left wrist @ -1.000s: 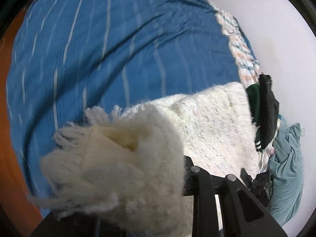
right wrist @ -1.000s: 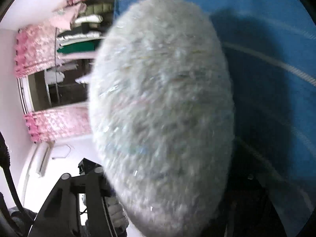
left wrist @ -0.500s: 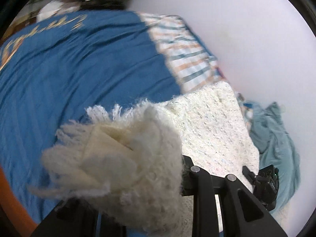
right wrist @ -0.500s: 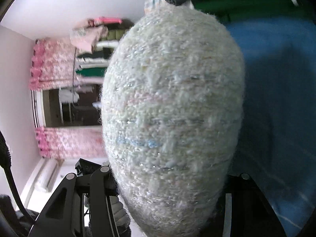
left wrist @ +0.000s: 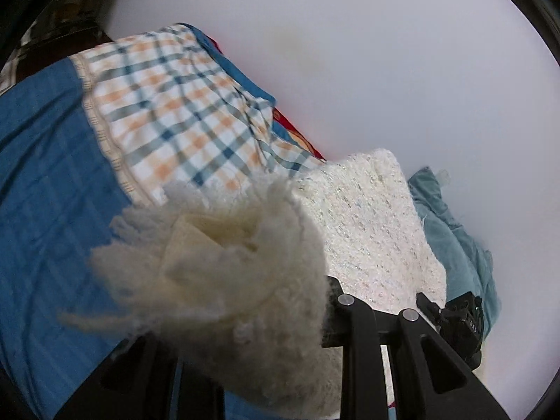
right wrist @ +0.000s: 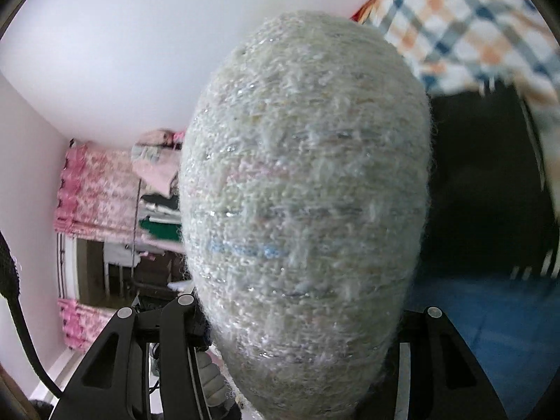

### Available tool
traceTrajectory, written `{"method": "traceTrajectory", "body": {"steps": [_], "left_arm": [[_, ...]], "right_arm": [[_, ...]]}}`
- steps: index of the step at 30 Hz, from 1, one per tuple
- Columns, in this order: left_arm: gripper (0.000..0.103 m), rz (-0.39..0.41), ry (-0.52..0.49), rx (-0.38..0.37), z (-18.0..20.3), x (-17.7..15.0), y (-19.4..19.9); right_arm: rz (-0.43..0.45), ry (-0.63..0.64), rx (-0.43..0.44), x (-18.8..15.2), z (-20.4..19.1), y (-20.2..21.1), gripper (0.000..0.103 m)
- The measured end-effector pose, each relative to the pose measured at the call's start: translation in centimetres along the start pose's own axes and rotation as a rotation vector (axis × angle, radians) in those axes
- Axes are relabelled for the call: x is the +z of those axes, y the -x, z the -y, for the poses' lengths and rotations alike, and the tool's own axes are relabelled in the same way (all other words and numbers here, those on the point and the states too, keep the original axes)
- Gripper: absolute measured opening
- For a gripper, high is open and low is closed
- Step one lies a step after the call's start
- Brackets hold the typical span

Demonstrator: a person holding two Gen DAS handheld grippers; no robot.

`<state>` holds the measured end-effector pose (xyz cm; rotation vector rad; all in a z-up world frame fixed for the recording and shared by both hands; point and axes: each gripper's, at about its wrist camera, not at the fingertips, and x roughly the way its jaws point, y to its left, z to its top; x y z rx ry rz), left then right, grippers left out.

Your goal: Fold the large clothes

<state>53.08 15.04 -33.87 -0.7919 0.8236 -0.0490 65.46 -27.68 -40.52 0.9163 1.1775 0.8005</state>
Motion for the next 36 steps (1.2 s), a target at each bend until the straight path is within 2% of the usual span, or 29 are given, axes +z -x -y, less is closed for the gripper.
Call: {"method": "traceTrajectory", "body": {"steps": [4, 7, 8, 10, 11, 14, 16, 17, 18, 19, 20, 22, 25, 27, 28, 30, 31, 32, 33, 34, 36], "left_arm": [[0.021, -0.047, -0.045, 0.031, 1.0, 0.5, -6.4], [0.021, -0.106, -0.057, 0.071, -0.1, -0.2, -11.0], [0.021, -0.133, -0.066, 0.091, -0.7, -0.9, -12.9], [0.021, -0.162, -0.085, 0.122, -1.8, -2.2, -15.0], [0.022, -0.170, -0.087, 0.131, -2.2, -2.7, -15.7], [0.024, -0.188, -0.074, 0.144, -4.0, -4.0, -17.2], [0.025, -0.190, -0.071, 0.165, -4.0, -3.9, -17.1], [0.025, -0.193, -0.067, 0.174, -3.8, -3.8, -16.9], [0.025, -0.199, -0.069, 0.178, -3.6, -3.7, -16.8], [0.027, -0.204, -0.074, 0.183, -3.5, -3.6, -16.9], [0.028, -0.208, -0.083, 0.195, -3.3, -3.5, -16.8], [0.028, -0.210, -0.112, 0.218, -2.7, -3.2, -16.8], [0.042, -0.207, -0.180, 0.279, -1.7, -3.1, -16.8], [0.062, -0.199, -0.225, 0.320, -1.0, -3.2, -16.7], [0.080, -0.194, -0.246, 0.346, -0.7, -3.2, -16.7], [0.081, -0.171, -0.272, 0.370, -0.6, -3.3, -16.4], [0.081, -0.165, -0.281, 0.383, -0.6, -3.3, -16.3], [0.081, -0.161, -0.286, 0.386, -0.6, -3.3, -16.2], [0.081, -0.154, -0.293, 0.402, -0.6, -3.3, -16.0], [0.081, -0.147, -0.299, 0.414, -0.6, -3.2, -15.9], [0.084, -0.133, -0.324, 0.456, -0.4, -3.1, -15.6]], "right_arm": [[-0.012, -0.043, -0.008, 8.2, 4.9, 0.4, 0.054], [-0.062, -0.100, -0.017, 12.0, 10.7, -1.7, 0.054], [-0.077, -0.115, -0.023, 11.8, 11.9, -3.7, 0.054], [-0.109, -0.143, -0.045, 13.2, 15.5, -4.9, 0.054], [-0.120, -0.145, -0.049, 12.5, 16.4, -5.9, 0.054], [-0.149, -0.124, -0.061, 12.3, 18.1, -7.0, 0.055], [-0.173, -0.120, -0.086, 11.8, 18.2, -8.3, 0.059], [-0.181, -0.091, -0.135, 11.3, 18.1, -8.6, 0.069], [-0.188, -0.076, -0.192, 11.3, 17.6, -8.8, 0.088], [-0.186, -0.063, -0.264, 11.2, 17.3, -9.0, 0.098], [-0.172, -0.048, -0.298, 11.1, 16.9, -9.0, 0.102], [-0.141, -0.016, -0.317, 10.6, 16.1, -8.8, 0.102], [-0.040, 0.036, -0.420, 9.8, 14.0, -7.5, 0.102], [0.013, 0.132, -0.571, 8.9, 10.4, -7.6, 0.102], [0.043, 0.215, -0.693, 8.1, 8.7, -7.3, 0.102], [0.085, 0.316, -0.881, 6.6, 5.7, -7.7, 0.101], [0.117, 0.372, -0.932, 5.6, 4.4, -7.8, 0.095], [0.136, 0.410, -0.948, 5.5, 3.7, -7.6, 0.047], [0.158, 0.429, -0.974, 5.2, 3.5, -7.3, 0.012], [0.181, 0.449, -1.031, 4.4, 3.0, -7.5, 0.012], [0.176, 0.474, -1.061, 3.6, 2.3, -8.1, 0.012]]}}
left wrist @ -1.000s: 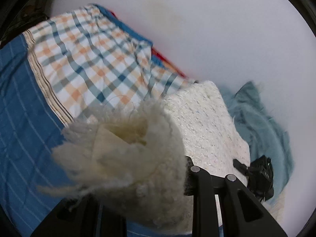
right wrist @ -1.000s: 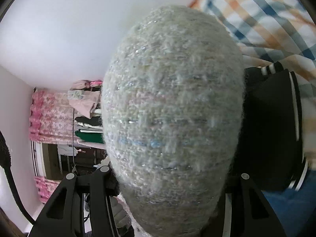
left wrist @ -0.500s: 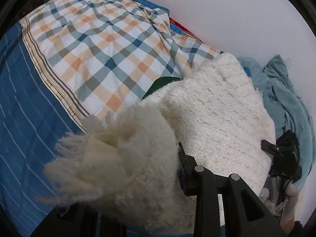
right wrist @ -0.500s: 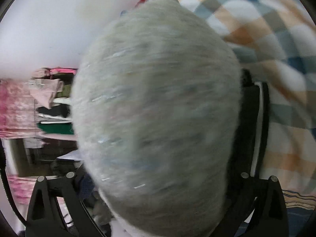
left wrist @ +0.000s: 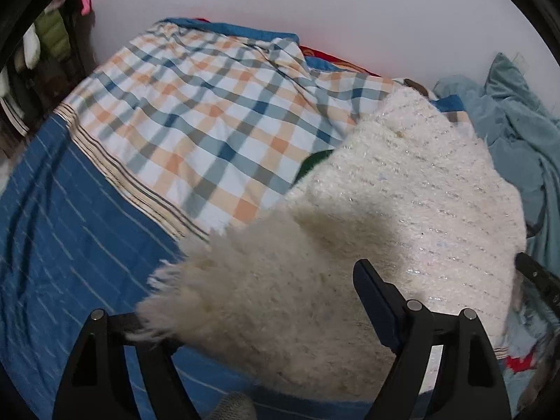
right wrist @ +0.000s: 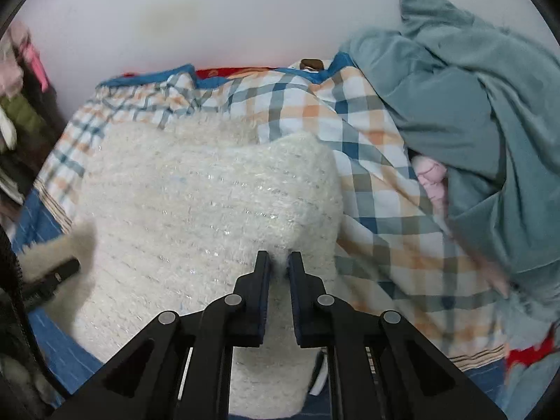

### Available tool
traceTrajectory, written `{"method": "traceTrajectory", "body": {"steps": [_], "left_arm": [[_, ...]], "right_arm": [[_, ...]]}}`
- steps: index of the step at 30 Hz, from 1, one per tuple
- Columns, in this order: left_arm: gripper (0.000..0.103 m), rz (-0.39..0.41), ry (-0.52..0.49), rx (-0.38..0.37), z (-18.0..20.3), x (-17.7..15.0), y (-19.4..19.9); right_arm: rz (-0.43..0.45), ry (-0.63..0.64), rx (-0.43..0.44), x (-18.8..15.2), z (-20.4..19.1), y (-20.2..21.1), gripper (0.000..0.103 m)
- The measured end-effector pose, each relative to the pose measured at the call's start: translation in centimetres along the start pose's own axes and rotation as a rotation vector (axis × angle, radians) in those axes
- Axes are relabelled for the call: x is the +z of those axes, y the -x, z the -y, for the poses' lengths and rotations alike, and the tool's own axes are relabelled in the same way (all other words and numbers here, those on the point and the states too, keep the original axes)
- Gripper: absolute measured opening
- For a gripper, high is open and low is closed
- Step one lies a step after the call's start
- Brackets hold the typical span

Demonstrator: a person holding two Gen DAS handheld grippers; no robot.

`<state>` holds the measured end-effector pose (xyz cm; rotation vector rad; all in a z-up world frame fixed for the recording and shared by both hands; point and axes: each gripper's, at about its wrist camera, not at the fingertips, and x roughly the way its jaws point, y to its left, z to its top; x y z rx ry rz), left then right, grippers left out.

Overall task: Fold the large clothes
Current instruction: 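Lower the folded jacket onto the dark green garment and open both tools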

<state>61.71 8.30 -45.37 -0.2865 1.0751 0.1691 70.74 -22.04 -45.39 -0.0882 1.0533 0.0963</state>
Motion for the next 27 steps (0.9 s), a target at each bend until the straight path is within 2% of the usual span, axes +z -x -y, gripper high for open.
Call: {"method": "traceTrajectory", "body": {"steps": [1, 2, 3, 4, 7, 11, 16, 21, 27], "left_arm": [[0.087, 0.013, -0.014, 0.026, 0.1, 0.1, 0.3], [0.089, 0.031, -0.031, 0.043, 0.2, 0.1, 0.7], [0.089, 0.050, -0.053, 0.063, 0.3, 0.2, 1.2], [0.090, 0.066, -0.071, 0.085, 0.5, 0.3, 1.7], [0.091, 0.110, -0.119, 0.114, 0.9, 0.7, 3.2], [0.092, 0.156, -0.187, 0.154, 2.0, 0.8, 5.0], [0.095, 0.146, -0.227, 0.136, 3.3, 0.2, 6.8], [0.097, 0.172, -0.273, 0.099, 4.8, -1.1, 11.4], [0.097, 0.182, -0.327, 0.038, 5.6, -3.6, 20.0]], "right_arm": [[-0.004, -0.016, 0.002, 0.3, -0.3, -0.1, 0.016], [-0.015, -0.045, -0.002, 0.5, -0.2, -0.2, 0.030], [-0.026, -0.061, 0.005, 0.5, -0.7, 0.2, 0.089], [-0.033, -0.073, 0.024, 0.2, -1.3, 0.9, 0.102], [0.008, -0.080, 0.000, -1.1, -1.9, 1.6, 0.102], [0.004, -0.047, -0.114, -2.2, -3.9, 2.0, 0.102], [-0.041, -0.098, -0.155, -4.8, -4.4, 2.7, 0.102], [-0.035, -0.162, -0.185, -7.0, -4.5, 7.6, 0.102], [0.003, -0.196, -0.210, -9.9, -4.3, 18.0, 0.102]]}}
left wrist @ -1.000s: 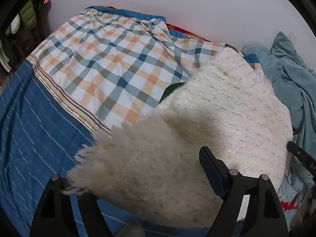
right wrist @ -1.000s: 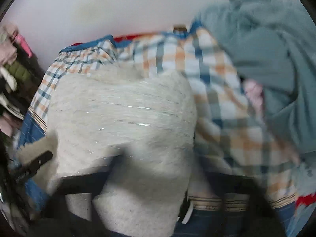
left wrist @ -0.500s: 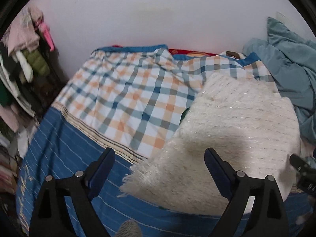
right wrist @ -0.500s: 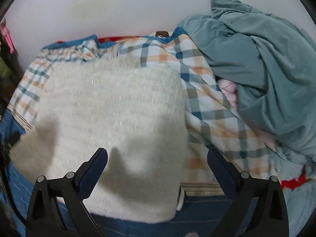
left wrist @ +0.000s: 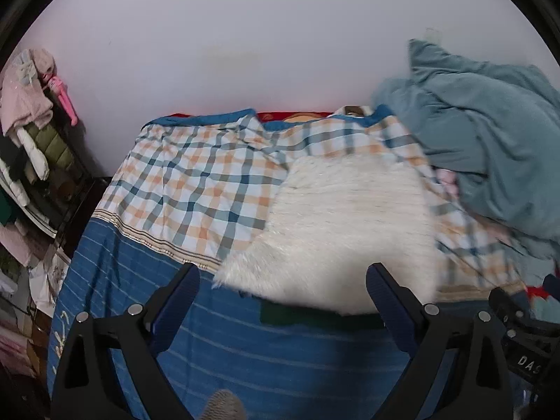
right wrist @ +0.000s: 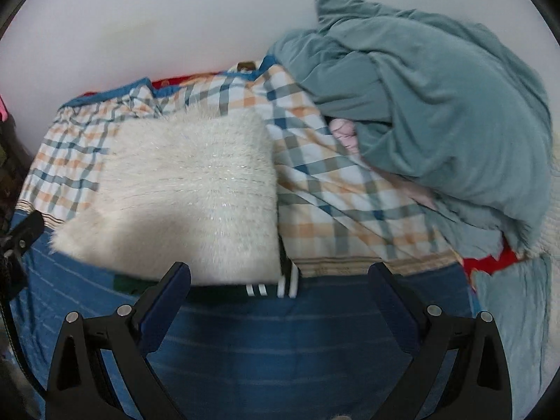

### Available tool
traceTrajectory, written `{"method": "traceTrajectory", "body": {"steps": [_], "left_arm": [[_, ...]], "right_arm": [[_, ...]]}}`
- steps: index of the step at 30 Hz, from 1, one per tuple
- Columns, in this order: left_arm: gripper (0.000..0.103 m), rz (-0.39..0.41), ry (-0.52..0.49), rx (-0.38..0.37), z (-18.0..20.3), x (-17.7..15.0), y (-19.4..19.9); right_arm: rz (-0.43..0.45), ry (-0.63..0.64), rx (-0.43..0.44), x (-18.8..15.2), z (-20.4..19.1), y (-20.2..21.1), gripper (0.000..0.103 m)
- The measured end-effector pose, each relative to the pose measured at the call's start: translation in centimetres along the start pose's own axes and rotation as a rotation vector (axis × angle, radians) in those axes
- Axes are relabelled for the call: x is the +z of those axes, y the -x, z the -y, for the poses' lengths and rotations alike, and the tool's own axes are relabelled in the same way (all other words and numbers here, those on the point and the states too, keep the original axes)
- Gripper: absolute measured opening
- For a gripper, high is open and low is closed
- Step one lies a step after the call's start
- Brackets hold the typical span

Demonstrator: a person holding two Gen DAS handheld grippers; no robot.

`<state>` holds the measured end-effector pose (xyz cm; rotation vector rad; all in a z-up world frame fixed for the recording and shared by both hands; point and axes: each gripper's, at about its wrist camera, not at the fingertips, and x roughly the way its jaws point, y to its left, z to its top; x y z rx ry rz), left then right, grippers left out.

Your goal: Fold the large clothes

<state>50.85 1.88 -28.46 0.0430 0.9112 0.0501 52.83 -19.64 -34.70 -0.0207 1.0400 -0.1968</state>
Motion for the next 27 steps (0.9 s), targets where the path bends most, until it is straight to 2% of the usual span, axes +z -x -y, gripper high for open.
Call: {"method": "traceTrajectory", "body": {"steps": [8, 15, 19, 27], "left_arm": [[0.097, 0.028, -0.018, -0.039, -0.8, -2.6, 13.3], [0.097, 0.118, -0.052, -0.046, -2.0, -4.8, 24.2], [0.097, 0.147, -0.040, -0.047, -3.0, -6.0, 28.4], [0.097, 0.177, -0.006, -0.061, -4.2, -8.4, 34.3]], "right_arm": [[0.112, -0.050, -0.023, -4.5, 3.6, 18.0, 0.102], [0.182, -0.066, -0.025, -9.5, 5.0, 31.1, 0.102], [0.215, -0.049, -0.016, -12.5, 5.3, 37.6, 0.102], [0.296, -0.046, -0.011, -16.3, 6.1, 47.1, 0.102]]}}
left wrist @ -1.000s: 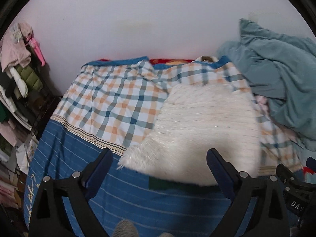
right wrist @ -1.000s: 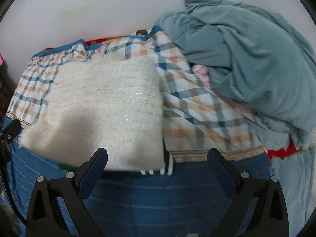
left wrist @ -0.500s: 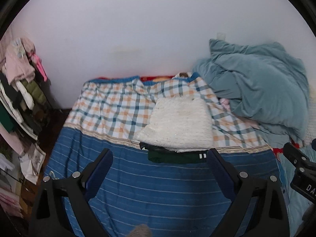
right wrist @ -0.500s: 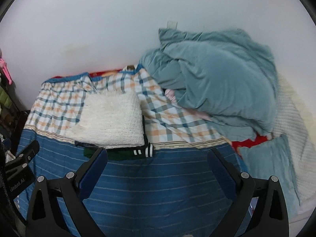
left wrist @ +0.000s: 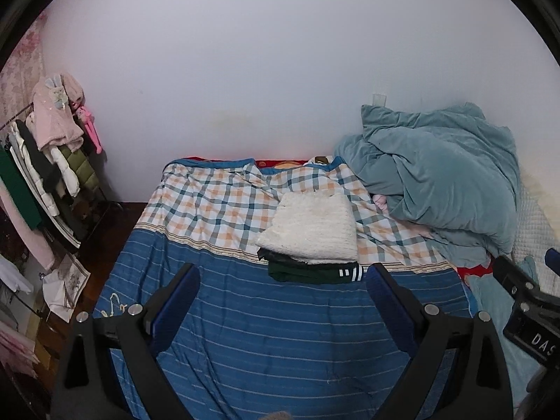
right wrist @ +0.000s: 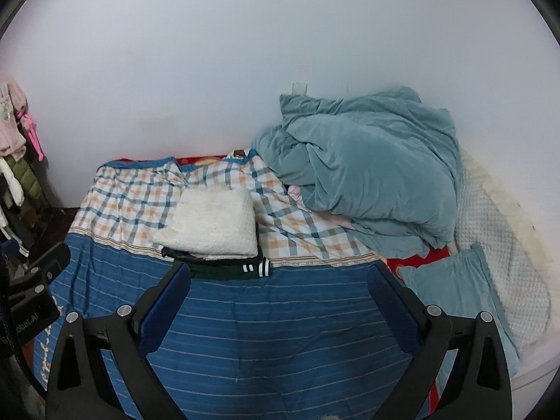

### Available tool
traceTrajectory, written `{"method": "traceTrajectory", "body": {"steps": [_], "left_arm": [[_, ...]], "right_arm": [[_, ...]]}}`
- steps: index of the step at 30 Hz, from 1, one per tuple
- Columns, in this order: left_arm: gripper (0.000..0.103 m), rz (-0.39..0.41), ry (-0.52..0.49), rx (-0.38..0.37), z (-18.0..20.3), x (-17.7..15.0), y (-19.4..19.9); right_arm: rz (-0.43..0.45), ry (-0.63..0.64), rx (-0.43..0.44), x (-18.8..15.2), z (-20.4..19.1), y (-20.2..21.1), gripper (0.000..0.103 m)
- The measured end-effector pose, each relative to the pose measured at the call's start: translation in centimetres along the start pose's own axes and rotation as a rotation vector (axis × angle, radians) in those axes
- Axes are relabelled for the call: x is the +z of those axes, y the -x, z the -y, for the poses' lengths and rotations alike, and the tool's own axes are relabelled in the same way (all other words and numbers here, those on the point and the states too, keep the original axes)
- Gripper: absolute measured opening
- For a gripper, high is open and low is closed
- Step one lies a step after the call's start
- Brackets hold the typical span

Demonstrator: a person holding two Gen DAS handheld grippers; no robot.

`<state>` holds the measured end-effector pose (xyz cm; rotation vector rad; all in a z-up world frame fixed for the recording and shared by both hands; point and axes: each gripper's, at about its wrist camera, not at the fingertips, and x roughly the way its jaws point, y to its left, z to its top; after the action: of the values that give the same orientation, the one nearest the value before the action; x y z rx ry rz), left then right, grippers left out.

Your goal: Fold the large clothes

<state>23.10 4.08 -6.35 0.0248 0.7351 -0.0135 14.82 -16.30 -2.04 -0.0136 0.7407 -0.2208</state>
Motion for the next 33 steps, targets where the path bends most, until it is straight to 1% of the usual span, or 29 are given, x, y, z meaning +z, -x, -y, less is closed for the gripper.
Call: {"method": "traceTrajectory", "body": {"steps": [5, 13, 17, 20, 22, 24, 29, 33], "left_arm": [[0.097, 0.025, -0.008, 0.005, 0.0, -0.7, 2.3], [0.097, 0.056, -0.012, 0.004, 0.2, -1.4, 4.9], [0.097, 0.067, -0.008, 0.007, 0.2, -1.6, 5.4], [0.097, 0.036, 0.003, 0.002, 0.2, -1.7, 5.4], [0.097, 0.022, 0.007, 0.017, 0.2, -1.6, 5.4], [0.097, 0.016, 0.004, 0.021, 0.2, -1.6, 5.6], [0.097, 0.024, -0.002, 0.042, 0.4, -1.4, 6.6], [0.097, 0.019, 0.009, 0.038, 0.3, -1.2, 6.8]], "right_arm": [[0.039, 0.004, 0.007, -0.4, 0.4, 4.4, 0.102], [0.057, 0.021, 0.033, -0.2, 0.3, 7.4, 0.102], [0.066, 0.028, 0.035, 0.3, 0.2, 7.7, 0.102], [0.069, 0.035, 0.039, 0.9, 0.1, 7.7, 0.102], [0.064, 0.033, 0.040, 0.6, 0.3, 8.3, 0.102], [0.057, 0.035, 0.045, 1.0, 0.4, 8.1, 0.102], [0.024, 0.035, 0.060, 2.1, 0.6, 7.1, 0.102], [0.038, 0.045, 0.059, 2.9, 0.7, 7.2, 0.102]]}}
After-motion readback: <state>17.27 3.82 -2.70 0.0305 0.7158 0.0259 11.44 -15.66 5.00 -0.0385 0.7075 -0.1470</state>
